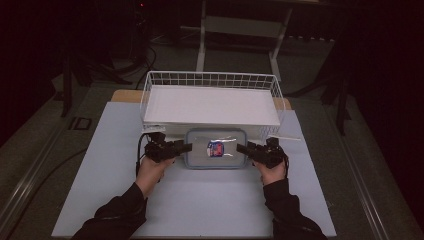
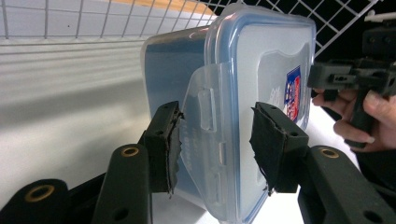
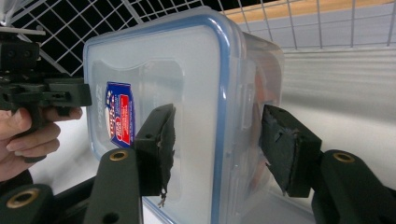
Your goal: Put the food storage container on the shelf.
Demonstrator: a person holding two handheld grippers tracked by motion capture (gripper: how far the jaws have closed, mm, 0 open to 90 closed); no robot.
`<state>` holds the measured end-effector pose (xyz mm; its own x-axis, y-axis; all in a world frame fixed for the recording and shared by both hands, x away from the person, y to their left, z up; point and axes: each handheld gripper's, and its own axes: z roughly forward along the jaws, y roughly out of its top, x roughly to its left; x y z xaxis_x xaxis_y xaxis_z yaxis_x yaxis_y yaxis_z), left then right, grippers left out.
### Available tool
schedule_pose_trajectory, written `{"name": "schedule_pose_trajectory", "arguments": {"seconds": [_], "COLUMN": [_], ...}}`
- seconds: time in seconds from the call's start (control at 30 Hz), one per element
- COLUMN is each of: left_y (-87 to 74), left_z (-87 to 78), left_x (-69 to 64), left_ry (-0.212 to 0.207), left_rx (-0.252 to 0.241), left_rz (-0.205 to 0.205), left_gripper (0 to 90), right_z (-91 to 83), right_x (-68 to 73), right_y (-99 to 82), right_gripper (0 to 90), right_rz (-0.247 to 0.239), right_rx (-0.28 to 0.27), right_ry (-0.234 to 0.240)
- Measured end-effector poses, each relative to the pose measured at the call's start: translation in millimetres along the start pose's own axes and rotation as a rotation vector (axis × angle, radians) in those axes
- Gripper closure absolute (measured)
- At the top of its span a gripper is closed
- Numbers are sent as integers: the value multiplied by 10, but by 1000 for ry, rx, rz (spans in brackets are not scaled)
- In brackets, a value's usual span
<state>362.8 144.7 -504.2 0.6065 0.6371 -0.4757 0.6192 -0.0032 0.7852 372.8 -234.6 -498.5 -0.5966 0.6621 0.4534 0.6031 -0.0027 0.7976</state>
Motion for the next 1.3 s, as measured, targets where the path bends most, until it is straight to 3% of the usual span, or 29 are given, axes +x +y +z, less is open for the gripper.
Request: {"name": "schedule_pose_trajectory", "arguments": {"seconds": [0.13, 0.27, 0.5, 0.6, 0.67, 0.73, 0.87, 1.0, 1.07, 1.13, 1.17, 1.3], "left_y": [-14, -14, 4, -1, -14, -28, -22, -16, -12, -14, -21, -69], "left_z": [13, 57, 134, 160, 182, 194, 202, 171, 136, 98, 83, -22], "left_x": [29, 32, 32, 6, 19, 26, 15, -40, -74, -111, -161, -234], "left_ry": [0, 7, 59, 104, 120, 126, 149, 163, 151, 163, 154, 111], "left_rx": [-25, -49, -93, -105, -105, -114, -119, -124, -128, -114, -111, -99], "left_rz": [-44, -44, -9, 20, 28, 9, 40, 45, 34, 73, 41, 73], "left_gripper": [529, 510, 475, 473, 461, 458, 451, 392, 387, 341, 298, 199], "right_z": [25, 69, 153, 181, 195, 200, 216, 196, 178, 99, 70, -34], "right_x": [-3, 30, 24, 28, 42, 45, 48, 103, 117, 171, 193, 275], "right_y": [-13, -32, -57, -57, -60, -55, -51, -44, -42, -25, -24, -51], "right_gripper": [440, 398, 352, 317, 310, 319, 309, 311, 311, 305, 304, 305], "right_rz": [14, 14, 57, 64, 60, 56, 53, 0, -7, -18, -21, -46], "right_rx": [-23, -40, -48, -44, -46, -47, -56, -57, -60, -71, -72, -73], "right_ry": [-11, -42, -63, -80, -102, -115, -123, -154, -155, -149, -146, -140]}}
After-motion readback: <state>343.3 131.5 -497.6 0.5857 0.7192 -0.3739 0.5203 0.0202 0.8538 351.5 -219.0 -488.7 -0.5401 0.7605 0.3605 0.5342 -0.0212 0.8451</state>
